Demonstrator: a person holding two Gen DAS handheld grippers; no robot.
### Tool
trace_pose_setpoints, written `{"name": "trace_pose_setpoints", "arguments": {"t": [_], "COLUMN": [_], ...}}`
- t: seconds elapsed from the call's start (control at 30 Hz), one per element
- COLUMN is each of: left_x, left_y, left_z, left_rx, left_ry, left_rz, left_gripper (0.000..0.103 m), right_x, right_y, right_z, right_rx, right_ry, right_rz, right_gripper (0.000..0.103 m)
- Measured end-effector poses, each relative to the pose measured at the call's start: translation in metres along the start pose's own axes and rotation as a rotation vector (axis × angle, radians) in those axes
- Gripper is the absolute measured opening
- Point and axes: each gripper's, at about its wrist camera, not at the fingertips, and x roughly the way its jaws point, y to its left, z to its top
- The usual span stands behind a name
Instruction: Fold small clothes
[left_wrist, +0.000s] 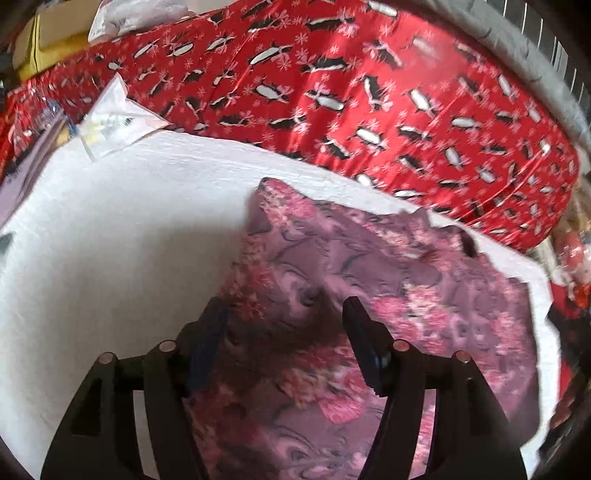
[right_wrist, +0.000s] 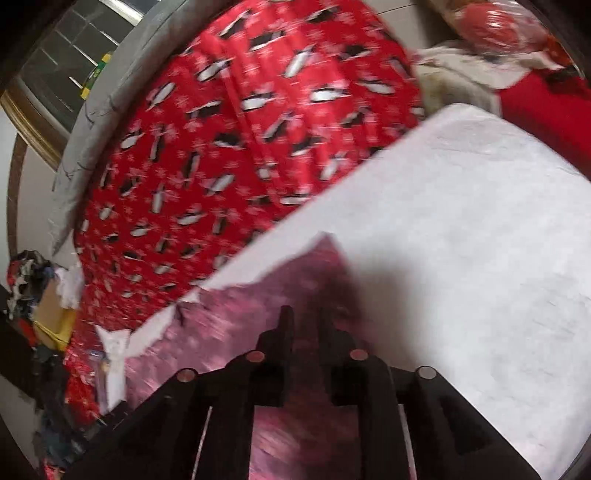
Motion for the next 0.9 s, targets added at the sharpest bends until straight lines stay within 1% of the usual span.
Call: {"name": "trace_pose_setpoints", "arguments": {"t": [0.07, 0.13, 0.17, 0.2, 0.23, 0.27, 0.3, 0.37, 0.4, 0.43, 0.5, 0.57, 0.6, 0.63, 0.67, 0.7, 0.73, 0.77, 0.8, 0.83, 0.87, 0.9], "left_x": [0.012, 0.022, 0.026, 0.027, 0.026, 0.026, 0.027, 0.027, 0.028, 0.028, 0.028, 0.028, 0.028, 0.027, 0.027, 0.027, 0.025, 0.020, 0.016, 0.012, 0.007, 0.007], "left_y": [-0.001, -0.001, 0.001, 0.002, 0.002, 0.002, 0.001, 0.001, 0.001, 0.001, 0.001, 0.001, 0.001, 0.001, 0.002, 0.002, 0.002, 0.005, 0.008, 0.011, 0.015, 0.018], "left_z": [-0.001, -0.002, -0.003, -0.002, -0.002, -0.002, -0.002, -0.002, -0.002, -0.001, -0.001, 0.000, 0.000, 0.000, 0.000, 0.000, 0.001, 0.003, 0.005, 0.008, 0.009, 0.011], "left_rx": [0.018, 0.018, 0.009, 0.005, 0.002, 0.006, 0.011, 0.014, 0.013, 0.010, 0.009, 0.011, 0.010, 0.010, 0.010, 0.009, 0.006, -0.004, -0.012, -0.021, -0.035, -0.042], "left_ry": [0.032, 0.063, 0.072, 0.072, 0.069, 0.069, 0.068, 0.067, 0.069, 0.070, 0.071, 0.071, 0.071, 0.072, 0.073, 0.071, 0.067, 0.050, 0.032, 0.016, -0.002, -0.007], "left_rz": [0.034, 0.044, 0.039, 0.037, 0.036, 0.038, 0.040, 0.043, 0.043, 0.042, 0.041, 0.042, 0.042, 0.042, 0.041, 0.038, 0.031, 0.012, -0.002, -0.010, -0.014, -0.018], "left_gripper": [0.065, 0.065, 0.065, 0.067, 0.068, 0.068, 0.068, 0.069, 0.069, 0.069, 0.069, 0.069, 0.069, 0.069, 0.069, 0.069, 0.069, 0.069, 0.069, 0.069, 0.069, 0.069], "right_x": [0.017, 0.033, 0.042, 0.054, 0.073, 0.079, 0.076, 0.073, 0.069, 0.063, 0.055, 0.056, 0.060, 0.065, 0.072, 0.082, 0.088, 0.086, 0.084, 0.078, 0.073, 0.064], "right_y": [0.019, 0.033, 0.034, 0.032, 0.028, 0.024, 0.026, 0.035, 0.040, 0.047, 0.061, 0.073, 0.081, 0.085, 0.089, 0.091, 0.093, 0.097, 0.100, 0.099, 0.095, 0.086], "right_z": [0.006, 0.007, 0.004, 0.003, -0.002, -0.007, -0.008, -0.007, -0.007, -0.008, -0.011, -0.018, -0.025, -0.030, -0.039, -0.046, -0.053, -0.056, -0.055, -0.049, -0.044, -0.037], "right_rx": [-0.056, -0.100, -0.108, -0.118, -0.130, -0.139, -0.156, -0.182, -0.197, -0.209, -0.228, -0.248, -0.272, -0.295, -0.329, -0.364, -0.407, -0.448, -0.456, -0.431, -0.399, -0.353], "right_ry": [-0.002, 0.005, 0.022, 0.056, 0.109, 0.106, 0.056, 0.073, 0.063, 0.041, 0.017, 0.029, 0.055, 0.073, 0.106, 0.152, 0.165, 0.137, 0.140, 0.143, 0.125, 0.083], "right_rz": [0.021, 0.015, 0.001, -0.041, -0.112, -0.115, -0.114, -0.151, -0.158, -0.150, -0.087, -0.040, -0.013, -0.009, -0.015, -0.032, -0.064, -0.075, -0.079, -0.070, -0.057, -0.053], "right_gripper": [0.017, 0.017, 0.021, 0.022, 0.022, 0.021, 0.022, 0.022, 0.025, 0.025, 0.025, 0.025, 0.026, 0.027, 0.034, 0.035, 0.035, 0.034, 0.034, 0.030, 0.031, 0.034]}}
